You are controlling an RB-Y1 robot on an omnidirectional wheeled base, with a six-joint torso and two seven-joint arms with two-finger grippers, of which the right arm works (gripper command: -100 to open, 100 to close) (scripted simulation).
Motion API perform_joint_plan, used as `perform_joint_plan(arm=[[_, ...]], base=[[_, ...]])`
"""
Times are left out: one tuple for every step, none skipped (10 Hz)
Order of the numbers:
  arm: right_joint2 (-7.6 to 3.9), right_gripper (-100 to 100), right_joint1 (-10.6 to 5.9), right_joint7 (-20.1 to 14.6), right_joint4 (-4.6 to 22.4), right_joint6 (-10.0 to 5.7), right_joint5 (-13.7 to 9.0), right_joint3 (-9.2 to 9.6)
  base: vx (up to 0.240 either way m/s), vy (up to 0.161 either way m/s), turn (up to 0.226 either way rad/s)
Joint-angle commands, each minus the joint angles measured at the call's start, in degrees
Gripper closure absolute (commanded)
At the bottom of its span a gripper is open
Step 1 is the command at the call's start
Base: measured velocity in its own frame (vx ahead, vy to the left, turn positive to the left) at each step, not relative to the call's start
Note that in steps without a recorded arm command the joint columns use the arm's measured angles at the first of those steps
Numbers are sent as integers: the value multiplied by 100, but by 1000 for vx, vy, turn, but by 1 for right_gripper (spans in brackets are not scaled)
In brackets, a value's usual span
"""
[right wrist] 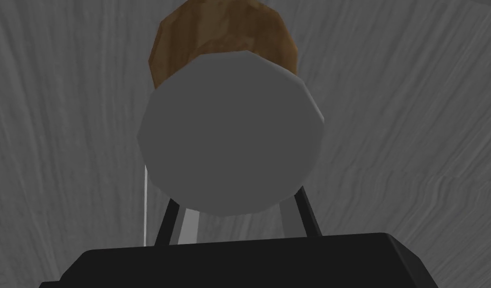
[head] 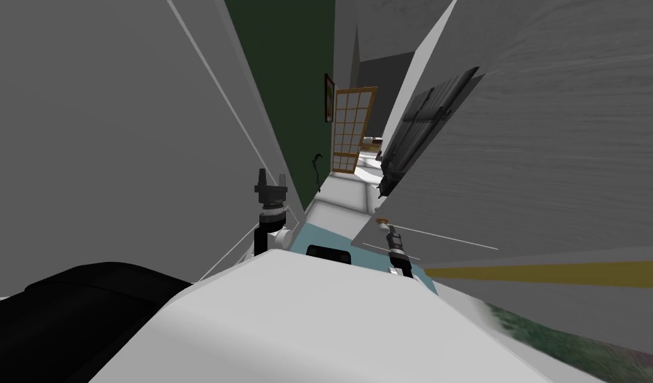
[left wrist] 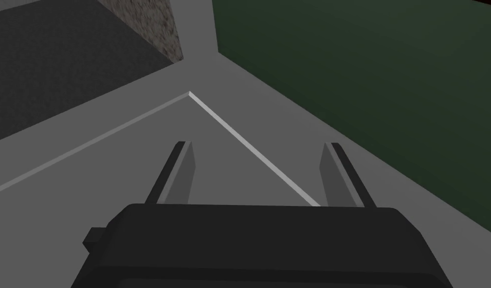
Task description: Pull the door open
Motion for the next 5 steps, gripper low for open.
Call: perform_joint_plan(arm=[[61, 100, -22, -286, -53, 7, -98, 86], [61, 100, -22, -312, -53, 7, -98, 86], [71, 100, -36, -536, -63, 38, -205, 115], [71, 100, -36, -551, -63, 38, -205, 115], [81, 100, -50, -776, -73, 68, -313, 144]], base=[[-62, -30, 61], [-49, -22, 49], [-51, -21, 101], [-43, -23, 59], [-59, -22, 101]])
